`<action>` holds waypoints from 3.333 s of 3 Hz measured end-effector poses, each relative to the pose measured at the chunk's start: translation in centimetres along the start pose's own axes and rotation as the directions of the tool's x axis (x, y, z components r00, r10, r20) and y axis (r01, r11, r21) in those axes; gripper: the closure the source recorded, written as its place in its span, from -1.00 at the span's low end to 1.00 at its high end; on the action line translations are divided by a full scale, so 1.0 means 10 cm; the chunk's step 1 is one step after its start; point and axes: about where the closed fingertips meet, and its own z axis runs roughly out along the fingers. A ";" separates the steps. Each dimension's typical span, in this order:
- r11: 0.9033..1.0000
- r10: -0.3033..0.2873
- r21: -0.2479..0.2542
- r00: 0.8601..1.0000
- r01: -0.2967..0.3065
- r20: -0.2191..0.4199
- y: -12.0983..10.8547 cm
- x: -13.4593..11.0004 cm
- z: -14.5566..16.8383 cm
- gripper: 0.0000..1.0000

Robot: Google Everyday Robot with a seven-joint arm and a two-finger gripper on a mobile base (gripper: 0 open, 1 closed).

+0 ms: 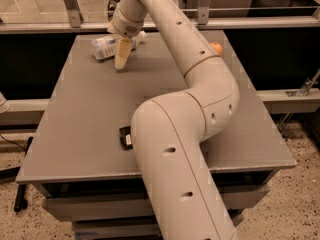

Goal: Place blue plastic bottle upright

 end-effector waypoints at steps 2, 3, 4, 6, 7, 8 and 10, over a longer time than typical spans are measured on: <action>1.000 0.004 -0.003 1.000 -0.004 0.006 0.01 0.05 -0.03 0.26; 1.000 -0.012 0.027 1.000 0.012 -0.008 -0.01 0.11 -0.28 0.76; 0.998 -0.041 0.054 0.999 0.042 -0.019 0.00 0.12 -0.57 1.00; 0.981 -0.151 0.114 0.985 0.160 -0.086 0.18 0.19 -1.08 1.00; 0.981 -0.150 0.113 0.985 0.159 -0.086 0.18 0.20 -1.07 1.00; 0.957 -0.258 0.103 0.958 0.271 -0.124 0.16 0.05 -1.07 1.00; 0.803 -0.574 0.066 0.799 0.592 -0.179 0.32 -0.22 -1.31 1.00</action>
Offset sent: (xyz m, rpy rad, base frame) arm 0.0016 -0.0230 0.0173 0.0014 0.0003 -0.0054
